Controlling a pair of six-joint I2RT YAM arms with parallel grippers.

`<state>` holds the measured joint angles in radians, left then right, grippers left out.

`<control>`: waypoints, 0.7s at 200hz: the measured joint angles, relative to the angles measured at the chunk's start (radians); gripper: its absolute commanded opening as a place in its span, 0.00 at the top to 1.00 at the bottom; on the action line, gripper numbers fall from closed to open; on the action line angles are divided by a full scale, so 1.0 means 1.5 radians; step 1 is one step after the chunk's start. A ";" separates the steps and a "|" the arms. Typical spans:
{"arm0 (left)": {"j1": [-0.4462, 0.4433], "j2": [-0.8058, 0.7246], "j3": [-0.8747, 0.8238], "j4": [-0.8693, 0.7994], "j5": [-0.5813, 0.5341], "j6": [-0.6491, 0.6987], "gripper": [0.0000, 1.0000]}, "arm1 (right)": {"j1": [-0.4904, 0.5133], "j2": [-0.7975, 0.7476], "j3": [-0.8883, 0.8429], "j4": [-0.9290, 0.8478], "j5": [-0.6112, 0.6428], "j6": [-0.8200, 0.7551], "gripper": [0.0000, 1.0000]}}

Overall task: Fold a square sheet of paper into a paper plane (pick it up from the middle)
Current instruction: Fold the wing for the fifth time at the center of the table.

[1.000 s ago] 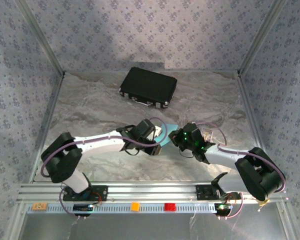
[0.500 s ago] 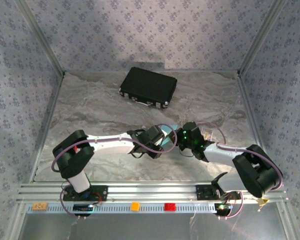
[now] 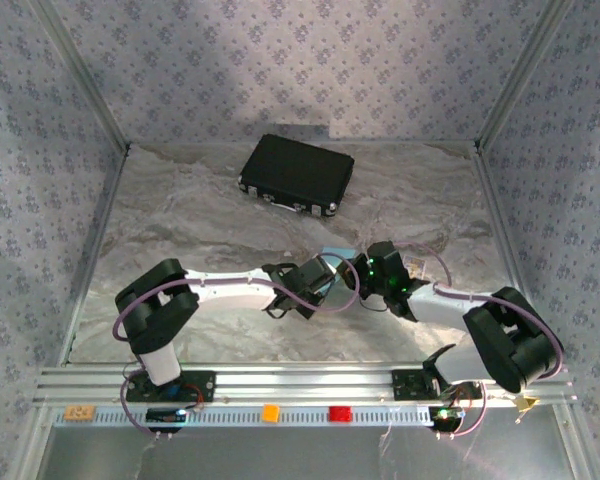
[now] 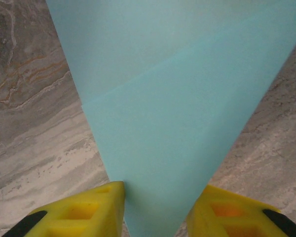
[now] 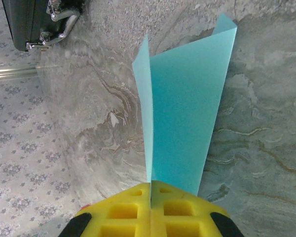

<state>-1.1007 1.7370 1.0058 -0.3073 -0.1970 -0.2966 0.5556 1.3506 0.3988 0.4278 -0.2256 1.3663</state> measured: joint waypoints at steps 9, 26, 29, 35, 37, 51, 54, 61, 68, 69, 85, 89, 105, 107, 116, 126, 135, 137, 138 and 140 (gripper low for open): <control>-0.004 0.000 0.000 0.000 -0.008 0.000 0.64 | 0.000 0.002 0.000 0.000 0.000 0.000 0.96; -0.013 0.000 0.000 0.000 -0.022 0.001 0.64 | 0.000 0.005 0.001 0.001 -0.002 0.000 0.96; -0.013 -0.001 0.000 0.000 -0.024 0.001 0.64 | 0.000 0.006 0.001 0.001 -0.003 0.000 0.96; -0.016 -0.001 0.000 0.000 -0.028 0.001 0.64 | 0.000 0.006 0.001 0.001 -0.004 0.000 0.96; -0.017 -0.001 0.000 0.000 -0.030 0.001 0.64 | -0.001 0.006 0.001 0.001 -0.004 0.000 0.96; -0.019 -0.001 0.000 0.002 -0.041 0.003 0.64 | -0.002 0.007 0.002 0.001 -0.005 0.000 0.97; -0.020 -0.001 0.000 0.002 -0.042 0.004 0.64 | -0.002 0.007 0.002 0.002 -0.005 0.000 0.97; -0.020 -0.001 0.000 0.003 -0.046 0.005 0.65 | -0.003 0.007 0.002 0.002 -0.005 0.002 0.97; -0.021 -0.001 0.000 0.003 -0.049 0.006 0.66 | -0.003 0.007 0.002 0.002 -0.005 0.003 0.97; -0.021 -0.001 0.000 0.003 -0.050 0.006 0.66 | -0.003 0.007 0.002 0.002 -0.005 0.003 0.97; -0.022 -0.002 0.000 0.003 -0.054 0.008 0.69 | -0.004 0.007 0.002 0.002 -0.005 0.005 0.97; -0.022 -0.001 0.000 0.003 -0.054 0.008 0.70 | -0.004 0.007 0.002 0.002 -0.005 0.005 0.97; -0.022 -0.001 0.000 0.003 -0.056 0.011 0.73 | -0.006 0.007 0.002 0.002 -0.006 0.005 0.97; -0.022 -0.001 0.000 0.003 -0.056 0.012 0.74 | -0.006 0.007 0.002 0.002 -0.006 0.005 0.97; -0.023 -0.001 0.000 0.003 -0.056 0.013 0.74 | -0.006 0.007 0.002 0.002 -0.006 0.005 0.97; -0.023 -0.001 0.000 0.003 -0.056 0.013 0.74 | -0.006 0.007 0.002 0.002 -0.006 0.005 0.96; -0.023 -0.001 0.000 0.003 -0.056 0.013 0.74 | -0.007 0.007 0.002 0.002 -0.007 0.005 0.96; -0.023 -0.001 0.000 0.003 -0.056 0.013 0.74 | -0.007 0.007 0.002 0.002 -0.007 0.005 0.96; -0.023 -0.001 0.000 0.003 -0.056 0.013 0.74 | -0.007 0.007 0.002 0.002 -0.007 0.005 0.96; -0.023 -0.001 0.000 0.003 -0.056 0.013 0.74 | -0.008 0.007 0.002 0.002 -0.007 0.005 0.96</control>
<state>-1.1355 1.7351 1.0058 -0.3031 -0.2817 -0.2768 0.5442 1.3609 0.4011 0.4301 -0.2367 1.3735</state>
